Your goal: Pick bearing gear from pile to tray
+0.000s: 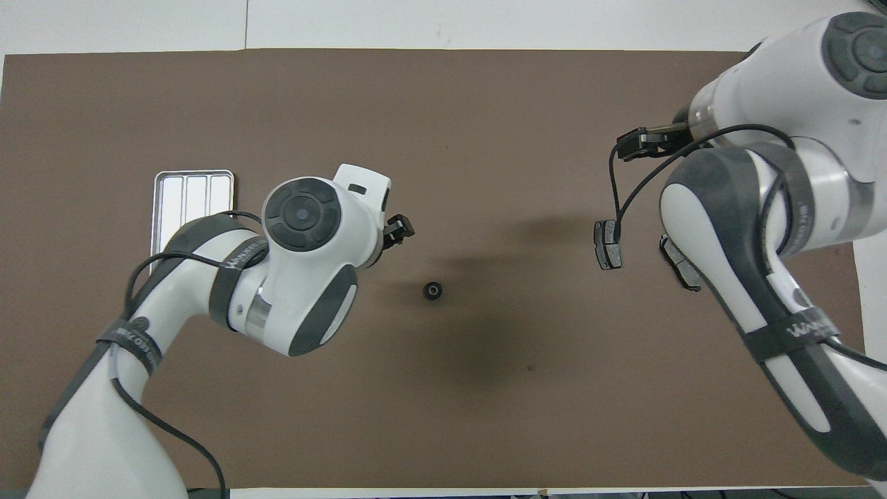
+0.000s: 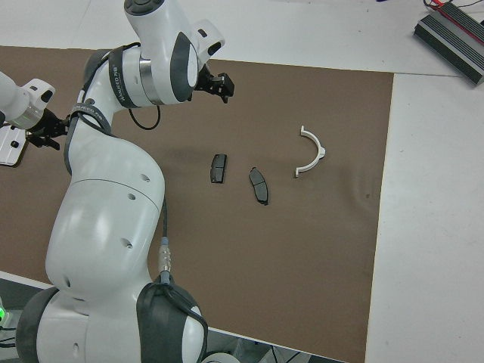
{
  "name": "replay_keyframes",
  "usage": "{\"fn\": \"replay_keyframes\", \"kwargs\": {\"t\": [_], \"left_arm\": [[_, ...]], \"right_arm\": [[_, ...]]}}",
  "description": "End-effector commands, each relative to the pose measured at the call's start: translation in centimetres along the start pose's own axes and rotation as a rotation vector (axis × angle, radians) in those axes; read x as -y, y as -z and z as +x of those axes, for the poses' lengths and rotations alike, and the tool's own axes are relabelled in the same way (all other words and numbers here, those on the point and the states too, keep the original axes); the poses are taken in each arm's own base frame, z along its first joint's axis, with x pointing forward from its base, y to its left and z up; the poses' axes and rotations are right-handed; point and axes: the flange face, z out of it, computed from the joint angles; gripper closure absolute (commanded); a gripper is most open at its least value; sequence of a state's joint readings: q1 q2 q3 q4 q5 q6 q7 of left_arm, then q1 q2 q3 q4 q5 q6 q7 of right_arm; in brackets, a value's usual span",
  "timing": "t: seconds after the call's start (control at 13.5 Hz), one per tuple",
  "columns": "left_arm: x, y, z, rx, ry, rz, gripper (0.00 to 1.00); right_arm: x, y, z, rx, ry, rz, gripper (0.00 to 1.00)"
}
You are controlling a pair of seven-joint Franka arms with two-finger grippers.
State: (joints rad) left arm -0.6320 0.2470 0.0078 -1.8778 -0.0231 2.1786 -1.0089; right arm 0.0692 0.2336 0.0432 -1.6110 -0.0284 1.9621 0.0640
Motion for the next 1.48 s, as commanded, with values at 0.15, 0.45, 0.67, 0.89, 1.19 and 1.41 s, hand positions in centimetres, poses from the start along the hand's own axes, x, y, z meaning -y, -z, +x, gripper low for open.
{"fn": "replay_keyframes", "kwargs": {"t": [0.15,0.45,0.67,0.89,1.19,1.41], "left_arm": [[-6.0,-5.2,-4.8,0.020,0.000,0.065,0.00],[-4.4,-6.9,-5.8,0.038,-0.006,0.101,0.00],[-3.5,-7.6,-6.4,0.044,-0.009,0.113,0.00],[-3.5,-7.8,-6.8,0.041,0.000,0.093,0.00],[-3.2,-8.3,-6.7,0.034,0.011,0.079,0.08],[-2.7,-8.9,-6.6,0.029,0.017,0.071,0.08]], "right_arm": [[-6.1,6.9,-4.0,0.073,-0.014,-0.020,0.00],[-6.2,8.2,-6.1,0.122,-0.029,-0.020,0.00],[-6.3,8.4,-6.5,0.125,-0.031,-0.010,0.00],[-8.6,10.2,-7.0,0.086,-0.068,-0.016,0.00],[-10.8,12.6,-8.0,0.065,-0.090,0.008,0.00],[-10.9,13.2,-8.0,0.064,-0.091,-0.001,0.00]]}}
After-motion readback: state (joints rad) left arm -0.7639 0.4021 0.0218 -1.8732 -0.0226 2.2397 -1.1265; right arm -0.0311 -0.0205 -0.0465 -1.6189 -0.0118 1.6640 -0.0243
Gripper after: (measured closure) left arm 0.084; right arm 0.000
